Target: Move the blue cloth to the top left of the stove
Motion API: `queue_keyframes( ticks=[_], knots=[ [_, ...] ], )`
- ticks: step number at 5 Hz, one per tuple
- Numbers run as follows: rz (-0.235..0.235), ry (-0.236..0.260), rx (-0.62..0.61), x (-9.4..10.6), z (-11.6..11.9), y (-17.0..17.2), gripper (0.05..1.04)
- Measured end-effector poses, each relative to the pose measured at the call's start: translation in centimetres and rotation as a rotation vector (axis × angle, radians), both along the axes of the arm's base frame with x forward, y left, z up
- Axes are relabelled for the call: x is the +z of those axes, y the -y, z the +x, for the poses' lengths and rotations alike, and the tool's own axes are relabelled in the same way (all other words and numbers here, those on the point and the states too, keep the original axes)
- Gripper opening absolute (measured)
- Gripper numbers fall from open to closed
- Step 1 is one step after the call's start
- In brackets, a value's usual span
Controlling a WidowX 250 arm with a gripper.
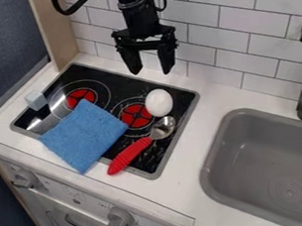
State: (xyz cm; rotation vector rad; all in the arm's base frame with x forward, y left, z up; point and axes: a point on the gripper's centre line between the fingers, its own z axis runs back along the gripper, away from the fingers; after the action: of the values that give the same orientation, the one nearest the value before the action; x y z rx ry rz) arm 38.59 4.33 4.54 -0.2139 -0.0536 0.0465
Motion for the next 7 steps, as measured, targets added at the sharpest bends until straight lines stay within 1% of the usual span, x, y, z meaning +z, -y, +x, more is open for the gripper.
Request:
queue_keyframes(
  ticks=[1, 2, 3, 4, 5, 6, 7],
  knots=[
    [-0.001, -0.038, 0.009, -1.5, -0.4, 0.0, 1.0],
    [0.074, -0.081, 0.06, -3.1, -2.3, -0.8, 1.0],
    [0.096, -0.004, 0.111, -1.7, -3.8, -1.4, 1.0],
    [0.134, 0.028, 0.185, -1.4, -5.7, -3.8, 1.0],
    [0.181, 0.034, 0.179, -1.7, -7.2, -4.6, 1.0],
    [0.239, 0.013, 0.211, -2.5, -8.3, -6.2, 1.0],
    [0.313, -0.034, 0.23, -4.3, -8.9, -7.5, 1.0]
  ],
)
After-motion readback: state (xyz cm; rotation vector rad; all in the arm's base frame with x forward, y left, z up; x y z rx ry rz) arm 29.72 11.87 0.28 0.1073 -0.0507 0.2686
